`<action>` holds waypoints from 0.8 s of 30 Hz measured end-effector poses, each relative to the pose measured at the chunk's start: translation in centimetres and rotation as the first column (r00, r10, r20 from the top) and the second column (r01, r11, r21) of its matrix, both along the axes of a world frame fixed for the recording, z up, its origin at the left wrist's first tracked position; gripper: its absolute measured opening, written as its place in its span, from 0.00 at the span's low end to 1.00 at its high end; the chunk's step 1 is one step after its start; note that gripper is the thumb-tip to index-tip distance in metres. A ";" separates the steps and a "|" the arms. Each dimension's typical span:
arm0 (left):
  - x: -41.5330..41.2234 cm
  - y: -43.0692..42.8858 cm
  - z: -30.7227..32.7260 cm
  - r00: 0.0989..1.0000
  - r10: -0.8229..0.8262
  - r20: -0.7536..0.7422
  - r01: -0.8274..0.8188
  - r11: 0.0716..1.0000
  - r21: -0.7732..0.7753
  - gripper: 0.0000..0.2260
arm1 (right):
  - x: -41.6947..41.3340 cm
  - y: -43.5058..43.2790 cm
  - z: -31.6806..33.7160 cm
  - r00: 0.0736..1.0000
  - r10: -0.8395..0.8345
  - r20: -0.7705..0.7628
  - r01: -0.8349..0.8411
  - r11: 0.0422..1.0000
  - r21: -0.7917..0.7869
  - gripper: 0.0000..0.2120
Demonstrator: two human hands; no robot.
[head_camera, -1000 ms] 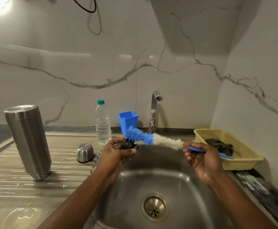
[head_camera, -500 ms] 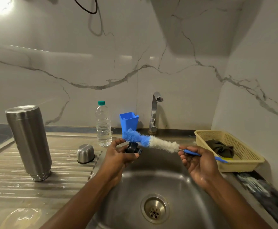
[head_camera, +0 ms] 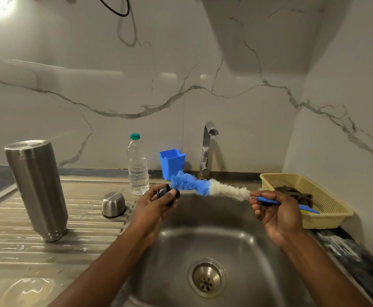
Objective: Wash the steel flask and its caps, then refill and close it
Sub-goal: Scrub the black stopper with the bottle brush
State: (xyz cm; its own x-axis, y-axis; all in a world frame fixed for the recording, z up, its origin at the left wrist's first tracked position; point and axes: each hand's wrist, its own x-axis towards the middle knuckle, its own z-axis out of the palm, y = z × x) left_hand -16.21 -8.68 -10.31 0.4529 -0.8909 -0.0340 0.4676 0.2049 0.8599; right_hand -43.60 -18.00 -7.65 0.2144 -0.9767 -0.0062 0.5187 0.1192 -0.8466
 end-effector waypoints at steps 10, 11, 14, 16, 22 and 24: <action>0.3 0.4 0.1 0.992 0.097 0.080 -0.105 0.990 0.099 0.21 | 0.1 0.0 -0.1 0.999 0.005 -0.051 -0.009 0.997 -0.081 0.14; 0.0 0.4 0.1 0.993 0.092 0.071 -0.098 0.990 0.101 0.21 | 0.3 0.1 -0.2 0.998 0.011 -0.064 -0.017 0.996 -0.087 0.14; -0.9 0.6 0.3 0.997 0.039 0.073 -0.047 0.994 0.100 0.21 | 0.9 0.1 -0.9 0.989 0.026 -0.144 -0.041 0.994 -0.104 0.14; -0.7 0.4 0.6 0.997 0.051 0.057 -0.058 0.992 0.115 0.22 | 0.7 0.0 -0.9 0.983 -0.002 -0.186 -0.021 0.992 -0.121 0.14; 0.2 0.3 0.2 0.997 0.079 -0.015 -0.076 0.987 0.142 0.25 | 0.2 -0.3 -0.9 0.984 -0.037 -0.177 0.010 0.988 -0.153 0.13; 0.2 0.3 0.0 0.995 0.092 -0.031 -0.088 0.988 0.128 0.27 | 0.1 -0.4 -0.7 0.986 -0.039 -0.161 0.014 0.988 -0.153 0.13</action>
State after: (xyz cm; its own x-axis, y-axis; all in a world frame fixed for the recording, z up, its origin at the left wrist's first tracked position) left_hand -16.01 -8.42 -10.27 0.5273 -0.8342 -0.1613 0.4836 0.1385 0.8643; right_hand -43.47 -18.37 -8.38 0.1964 -0.9745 0.1085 0.3731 -0.0281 -0.9274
